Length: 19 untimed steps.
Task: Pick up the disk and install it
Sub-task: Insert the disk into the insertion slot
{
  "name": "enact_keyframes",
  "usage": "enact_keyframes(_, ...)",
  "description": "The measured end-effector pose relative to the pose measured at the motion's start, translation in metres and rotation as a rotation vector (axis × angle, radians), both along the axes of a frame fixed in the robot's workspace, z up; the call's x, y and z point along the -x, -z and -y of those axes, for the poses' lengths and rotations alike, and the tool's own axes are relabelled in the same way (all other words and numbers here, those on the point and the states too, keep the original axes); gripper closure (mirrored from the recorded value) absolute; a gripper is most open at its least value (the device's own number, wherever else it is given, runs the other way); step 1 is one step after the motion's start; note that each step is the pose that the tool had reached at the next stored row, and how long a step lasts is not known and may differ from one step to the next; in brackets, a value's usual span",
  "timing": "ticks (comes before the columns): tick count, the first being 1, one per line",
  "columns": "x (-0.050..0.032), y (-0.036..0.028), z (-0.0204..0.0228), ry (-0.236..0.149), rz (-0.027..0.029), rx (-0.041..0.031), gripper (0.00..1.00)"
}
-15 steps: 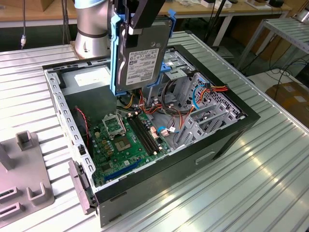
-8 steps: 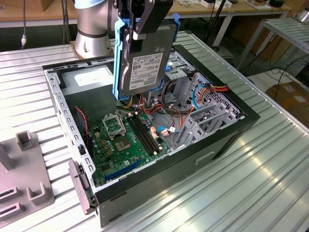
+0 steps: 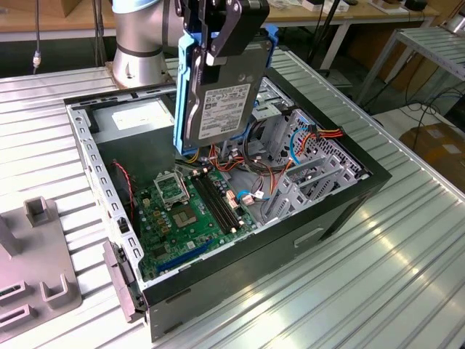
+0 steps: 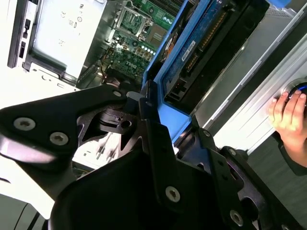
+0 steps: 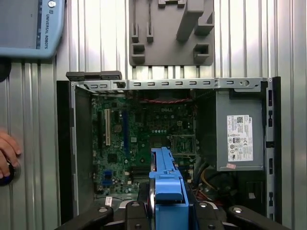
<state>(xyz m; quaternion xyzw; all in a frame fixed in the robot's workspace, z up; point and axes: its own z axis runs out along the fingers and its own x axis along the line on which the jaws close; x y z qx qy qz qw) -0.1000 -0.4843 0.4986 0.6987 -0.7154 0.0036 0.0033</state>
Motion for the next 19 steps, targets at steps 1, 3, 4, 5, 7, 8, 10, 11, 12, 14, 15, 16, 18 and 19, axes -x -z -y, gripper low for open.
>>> enact_keyframes(1,-0.0003,0.0,0.0009,0.0,0.0,-0.0001,0.63)
enact_keyframes(3,-0.002,0.0001,0.0035,0.0,-0.0009,-0.0001,0.63)
enact_keyframes(4,-0.0033,0.0001,0.0042,0.0,-0.0019,-0.0002,0.63)
enact_keyframes(5,-0.0057,0.0,0.0054,0.001,-0.0036,0.0,0.63)
enact_keyframes(7,-0.0083,0.0,0.0069,0.001,-0.0054,0.0,0.63)
enact_keyframes(8,-0.0095,0.0001,0.0075,0.001,-0.0064,-0.0001,0.63)
enact_keyframes(10,-0.012,0.0001,0.0086,0.002,-0.0082,-0.0001,0.63)
enact_keyframes(11,-0.0129,0.0001,0.0091,0.002,-0.0087,0.0,0.63)
enact_keyframes(12,-0.0139,0.0001,0.0095,0.002,-0.0092,0.0,0.63)
enact_keyframes(14,-0.0159,0.0001,0.0103,0.002,-0.0101,0.0,0.63)
enact_keyframes(15,-0.0169,0.0001,0.0108,0.003,-0.0106,0.0,0.63)
enact_keyframes(16,-0.0186,0.0001,0.0116,0.003,-0.0114,0.0,0.63)
enact_keyframes(18,-0.0205,0.0001,0.0123,0.003,-0.0123,0.0,0.63)
enact_keyframes(19,-0.022,0.0001,0.0127,0.004,-0.0128,0.0,0.63)
